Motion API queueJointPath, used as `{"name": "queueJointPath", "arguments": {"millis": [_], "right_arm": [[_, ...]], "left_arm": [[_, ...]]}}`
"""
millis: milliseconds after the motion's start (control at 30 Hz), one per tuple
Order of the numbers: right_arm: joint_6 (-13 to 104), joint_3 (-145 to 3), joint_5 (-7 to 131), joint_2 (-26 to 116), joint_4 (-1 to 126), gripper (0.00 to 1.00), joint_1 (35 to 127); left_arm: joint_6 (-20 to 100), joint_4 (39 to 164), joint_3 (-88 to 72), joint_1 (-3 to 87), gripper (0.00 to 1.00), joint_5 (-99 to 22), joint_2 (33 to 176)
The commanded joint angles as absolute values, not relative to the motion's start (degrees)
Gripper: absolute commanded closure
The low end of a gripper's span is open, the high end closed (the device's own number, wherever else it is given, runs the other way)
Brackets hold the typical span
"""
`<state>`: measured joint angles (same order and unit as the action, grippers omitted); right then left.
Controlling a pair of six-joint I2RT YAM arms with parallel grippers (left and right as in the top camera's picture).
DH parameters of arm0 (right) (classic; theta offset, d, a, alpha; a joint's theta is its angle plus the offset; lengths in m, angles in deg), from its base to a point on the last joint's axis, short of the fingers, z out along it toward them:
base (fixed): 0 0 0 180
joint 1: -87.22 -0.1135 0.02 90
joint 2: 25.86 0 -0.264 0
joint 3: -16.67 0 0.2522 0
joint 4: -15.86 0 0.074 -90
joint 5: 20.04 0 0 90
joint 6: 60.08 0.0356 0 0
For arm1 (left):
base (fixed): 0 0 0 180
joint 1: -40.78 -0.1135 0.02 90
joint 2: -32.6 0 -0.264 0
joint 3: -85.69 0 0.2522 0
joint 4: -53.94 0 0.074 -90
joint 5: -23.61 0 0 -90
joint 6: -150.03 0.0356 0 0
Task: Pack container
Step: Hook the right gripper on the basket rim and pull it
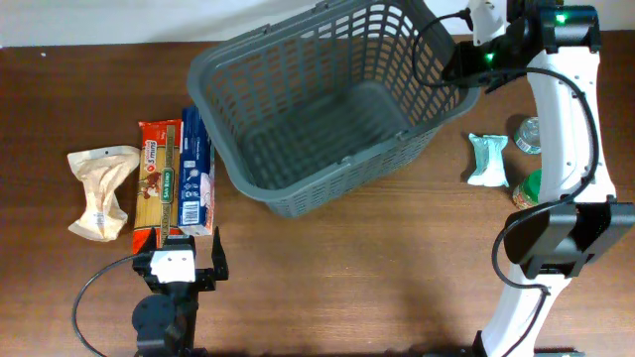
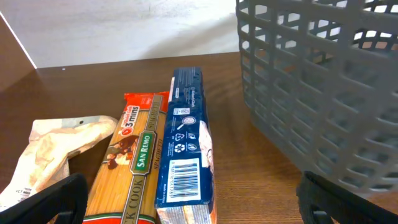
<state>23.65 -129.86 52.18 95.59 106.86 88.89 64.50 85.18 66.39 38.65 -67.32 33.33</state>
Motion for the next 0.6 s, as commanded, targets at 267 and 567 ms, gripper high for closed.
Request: {"name": "queueJointPath", "arguments": {"millis": [267,567], "right_arm": [[33.73,-128.90,68.40,92.90,116.37,0.87,88.89],[40.48,-128.90,71.09,92.79,122.66,0.89,88.89]], "left_arm": [[64.76,86.31,66.19,38.32,0.01,-67.71,33.05],[64.76,86.31,66.19,38.32,0.01,-67.71,33.07]]}}
